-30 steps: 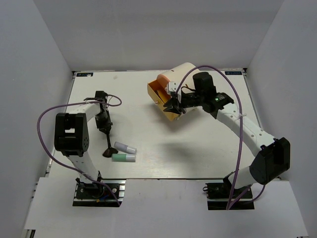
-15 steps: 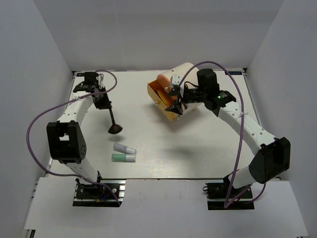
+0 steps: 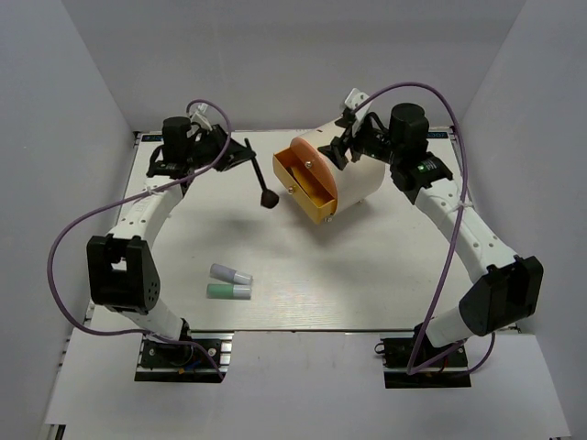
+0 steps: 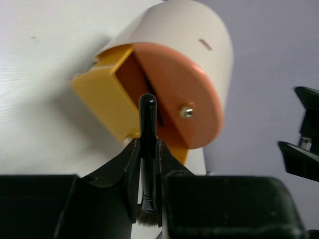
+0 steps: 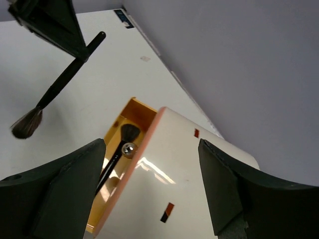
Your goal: Organize the makeup
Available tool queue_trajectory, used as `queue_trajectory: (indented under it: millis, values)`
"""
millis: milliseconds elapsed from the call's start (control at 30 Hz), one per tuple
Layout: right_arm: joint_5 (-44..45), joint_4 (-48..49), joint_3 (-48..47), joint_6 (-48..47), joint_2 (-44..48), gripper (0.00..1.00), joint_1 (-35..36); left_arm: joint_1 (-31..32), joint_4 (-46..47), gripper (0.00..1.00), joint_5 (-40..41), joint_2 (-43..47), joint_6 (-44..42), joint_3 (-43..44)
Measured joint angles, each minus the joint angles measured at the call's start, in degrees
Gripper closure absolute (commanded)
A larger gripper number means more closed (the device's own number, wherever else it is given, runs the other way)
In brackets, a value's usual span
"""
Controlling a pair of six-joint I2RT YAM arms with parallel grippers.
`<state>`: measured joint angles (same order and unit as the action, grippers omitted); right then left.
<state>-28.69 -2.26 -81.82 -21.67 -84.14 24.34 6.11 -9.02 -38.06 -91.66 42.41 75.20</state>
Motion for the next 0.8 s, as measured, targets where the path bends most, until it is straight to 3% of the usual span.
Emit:
queue_trajectory:
  millis: [267,467,800]
  values:
    - [4.83,3.76,2.95,3.15,0.22,0.12,-2.67,6.99,10.97,0.99,3.28,-5.55,12.7,5.99]
    - [6.84,5.05,5.51,4.26,1.33,0.12,-4.31,10.21,17.0,0.99,9.25,-6.58,23.58,2.47]
    - [7.32,6.8,6.56,5.03,2.43,0.12,-6.34,14.32,16.65,0.93,14.93,-13.44,27.5,4.94]
